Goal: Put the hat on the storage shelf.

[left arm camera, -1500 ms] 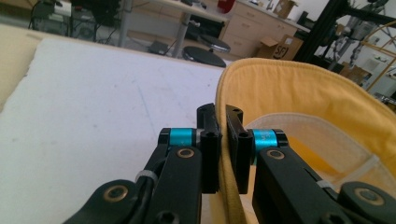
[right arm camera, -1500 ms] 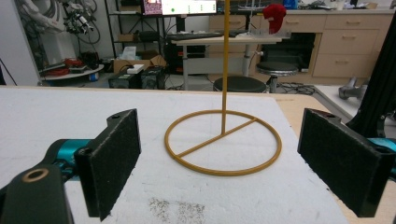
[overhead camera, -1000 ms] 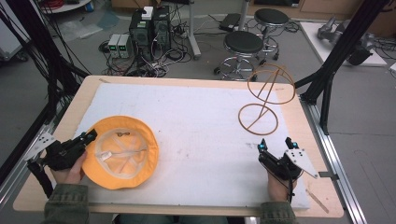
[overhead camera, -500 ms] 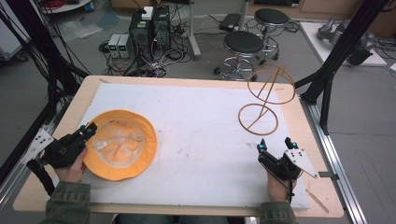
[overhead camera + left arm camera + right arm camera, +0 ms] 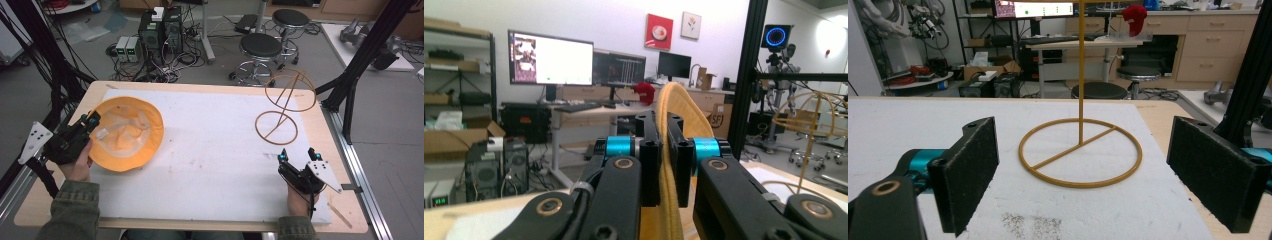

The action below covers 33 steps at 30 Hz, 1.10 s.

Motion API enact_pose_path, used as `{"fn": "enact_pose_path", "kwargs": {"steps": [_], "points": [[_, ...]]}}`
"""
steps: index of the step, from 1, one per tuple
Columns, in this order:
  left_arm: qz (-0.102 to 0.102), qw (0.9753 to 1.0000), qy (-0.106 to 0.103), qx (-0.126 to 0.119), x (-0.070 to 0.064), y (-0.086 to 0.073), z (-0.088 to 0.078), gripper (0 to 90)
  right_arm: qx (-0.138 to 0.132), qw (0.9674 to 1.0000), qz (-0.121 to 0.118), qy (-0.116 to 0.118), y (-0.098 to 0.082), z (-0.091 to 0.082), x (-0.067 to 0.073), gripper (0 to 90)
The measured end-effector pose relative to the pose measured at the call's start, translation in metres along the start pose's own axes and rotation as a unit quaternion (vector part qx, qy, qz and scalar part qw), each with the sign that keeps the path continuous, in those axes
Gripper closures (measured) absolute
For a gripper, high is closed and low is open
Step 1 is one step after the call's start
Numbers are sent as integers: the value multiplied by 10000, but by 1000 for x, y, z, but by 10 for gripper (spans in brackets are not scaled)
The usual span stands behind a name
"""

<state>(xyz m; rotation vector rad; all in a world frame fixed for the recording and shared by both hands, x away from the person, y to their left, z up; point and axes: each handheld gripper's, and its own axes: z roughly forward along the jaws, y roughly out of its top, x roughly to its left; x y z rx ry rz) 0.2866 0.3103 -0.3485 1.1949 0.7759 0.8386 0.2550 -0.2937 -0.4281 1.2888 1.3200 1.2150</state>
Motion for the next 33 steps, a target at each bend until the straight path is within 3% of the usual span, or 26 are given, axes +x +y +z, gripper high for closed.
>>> {"fn": "enact_pose_path", "kwargs": {"steps": [7,11,17,33], "points": [[219,9997,88,-108,6,27,16,865,-174,9998,54,-64,2,-6,-1,120],[231,9995,152,-179,6,37,25,864,-203,9997,56,-79,2,-7,-1,120],[256,9994,132,-185,3,42,39,864,-172,9996,99,-177,1,-7,-1,121],[494,9987,-148,-19,-28,53,97,865,-182,9995,232,-127,1,-8,0,122]]}}
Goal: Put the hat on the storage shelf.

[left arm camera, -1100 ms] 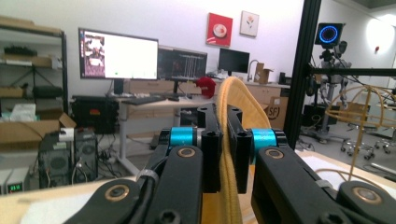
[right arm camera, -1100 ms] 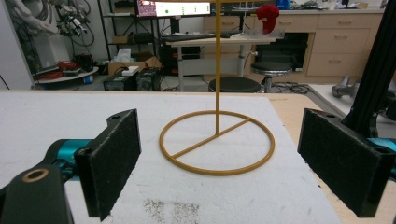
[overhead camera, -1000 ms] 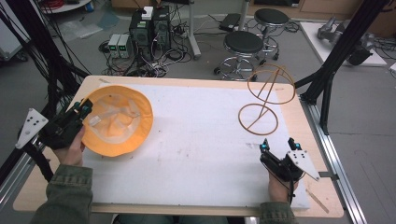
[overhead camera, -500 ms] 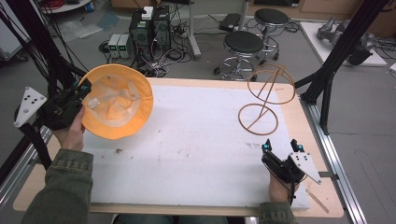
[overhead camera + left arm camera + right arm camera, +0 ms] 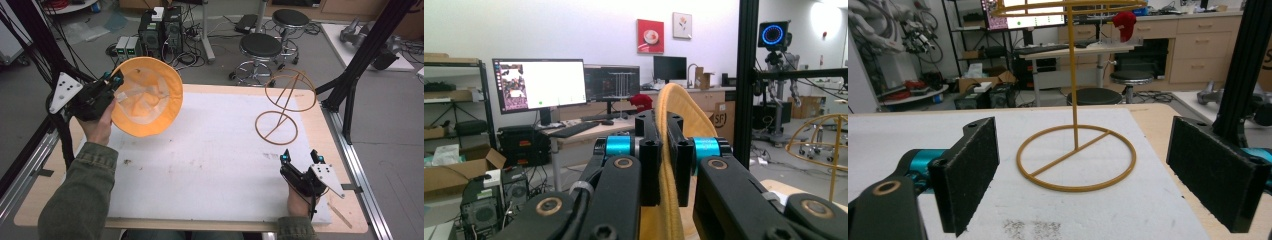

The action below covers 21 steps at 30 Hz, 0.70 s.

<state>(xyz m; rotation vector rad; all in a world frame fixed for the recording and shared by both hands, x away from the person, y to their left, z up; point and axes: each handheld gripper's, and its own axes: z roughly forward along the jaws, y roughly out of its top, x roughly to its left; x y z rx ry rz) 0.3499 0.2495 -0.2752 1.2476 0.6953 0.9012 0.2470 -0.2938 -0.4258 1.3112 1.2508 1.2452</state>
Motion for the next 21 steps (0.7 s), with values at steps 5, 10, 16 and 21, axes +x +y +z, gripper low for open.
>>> {"fn": "enact_pose_path", "kwargs": {"steps": [5,10,16,21], "points": [[66,9999,-19,117,-9,0,15,865,-33,10000,8,40,0,-1,0,122],[32,10000,15,34,-20,3,30,865,-24,9997,114,209,-1,-2,-2,122],[-61,9999,61,-88,-32,2,58,865,32,9993,262,267,-3,0,-3,122],[-165,9997,-49,-199,-38,1,77,865,33,9992,291,275,-3,1,-4,122]]}}
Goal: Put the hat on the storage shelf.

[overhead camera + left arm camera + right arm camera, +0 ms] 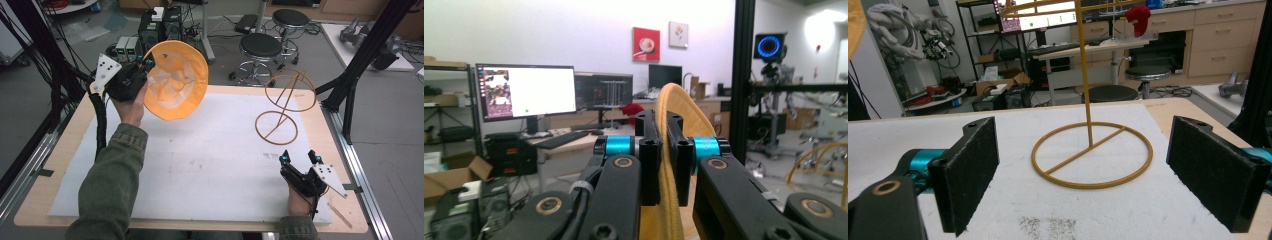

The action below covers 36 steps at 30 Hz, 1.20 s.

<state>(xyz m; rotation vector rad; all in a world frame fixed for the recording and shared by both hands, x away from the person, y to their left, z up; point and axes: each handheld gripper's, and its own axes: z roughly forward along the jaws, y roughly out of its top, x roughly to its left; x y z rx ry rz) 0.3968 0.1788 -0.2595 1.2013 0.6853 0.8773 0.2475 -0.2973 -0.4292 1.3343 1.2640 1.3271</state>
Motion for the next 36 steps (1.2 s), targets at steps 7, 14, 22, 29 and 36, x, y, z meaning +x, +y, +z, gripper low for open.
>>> {"fn": "enact_pose_path", "kwargs": {"steps": [7,14,22,29,36], "points": [[-19,9999,-32,-121,-9,0,24,865,-10,10000,71,-10,-1,-6,-4,122],[103,9998,-139,-118,-19,5,42,865,-19,9999,103,-73,-1,-4,-6,123],[109,9998,-112,-112,-26,7,63,865,-11,9999,112,-131,-1,-3,-7,123],[171,9996,-190,-134,-40,11,81,865,-48,9999,56,-75,-1,-2,-6,123],[271,9987,-381,-215,-61,23,106,865,-50,9999,83,-64,-1,0,-6,125]]}}
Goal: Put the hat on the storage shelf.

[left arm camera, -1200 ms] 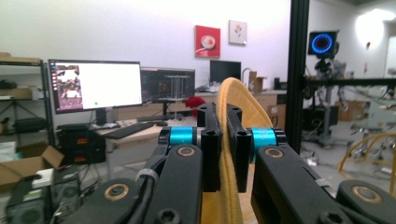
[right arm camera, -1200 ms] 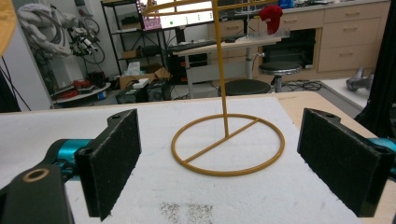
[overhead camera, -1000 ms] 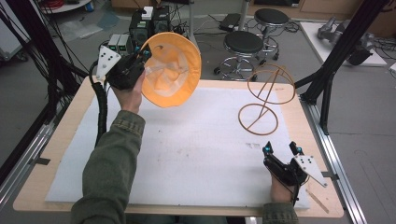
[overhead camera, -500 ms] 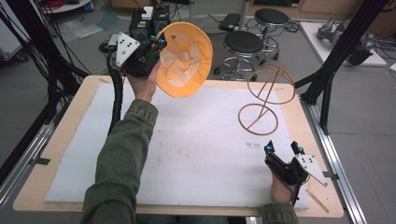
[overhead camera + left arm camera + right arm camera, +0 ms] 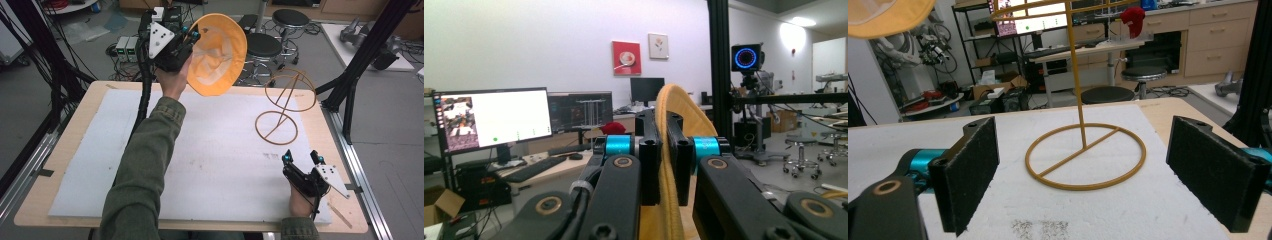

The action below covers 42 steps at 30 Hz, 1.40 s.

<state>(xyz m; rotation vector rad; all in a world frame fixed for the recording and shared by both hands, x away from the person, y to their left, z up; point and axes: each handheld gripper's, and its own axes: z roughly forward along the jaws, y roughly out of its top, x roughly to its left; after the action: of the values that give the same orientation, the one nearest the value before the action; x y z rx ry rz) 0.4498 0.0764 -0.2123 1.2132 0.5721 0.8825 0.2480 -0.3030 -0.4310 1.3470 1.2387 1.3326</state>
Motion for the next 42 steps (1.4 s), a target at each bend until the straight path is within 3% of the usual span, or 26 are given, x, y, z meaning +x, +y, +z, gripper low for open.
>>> {"fn": "enact_pose_path", "kwargs": {"steps": [10,15,17,21,28,32,35,41,42], "points": [[106,9998,-128,61,-26,0,42,864,39,10000,-50,74,0,0,-1,125],[-47,9997,-238,83,-42,-6,61,863,47,9999,-90,111,0,-2,-1,125],[-12,9995,-286,135,-49,-10,67,863,72,9998,-74,140,0,-2,-2,125],[108,9993,-326,170,-59,-14,78,864,104,9998,-95,168,-1,-3,-4,124],[132,9991,-300,264,-73,-19,98,864,186,9995,-30,244,-2,-1,-6,123],[-10,9993,-305,214,-88,-20,106,863,196,9994,-61,273,-2,-1,-6,123],[59,9989,-404,217,-103,-19,109,864,312,9990,89,316,-4,4,-6,123],[107,9972,-702,254,-131,-15,120,864,273,9991,75,319,-3,3,-5,122],[107,9972,-702,254,-131,-15,120,863,273,9991,75,319,-3,3,-5,122]]}}
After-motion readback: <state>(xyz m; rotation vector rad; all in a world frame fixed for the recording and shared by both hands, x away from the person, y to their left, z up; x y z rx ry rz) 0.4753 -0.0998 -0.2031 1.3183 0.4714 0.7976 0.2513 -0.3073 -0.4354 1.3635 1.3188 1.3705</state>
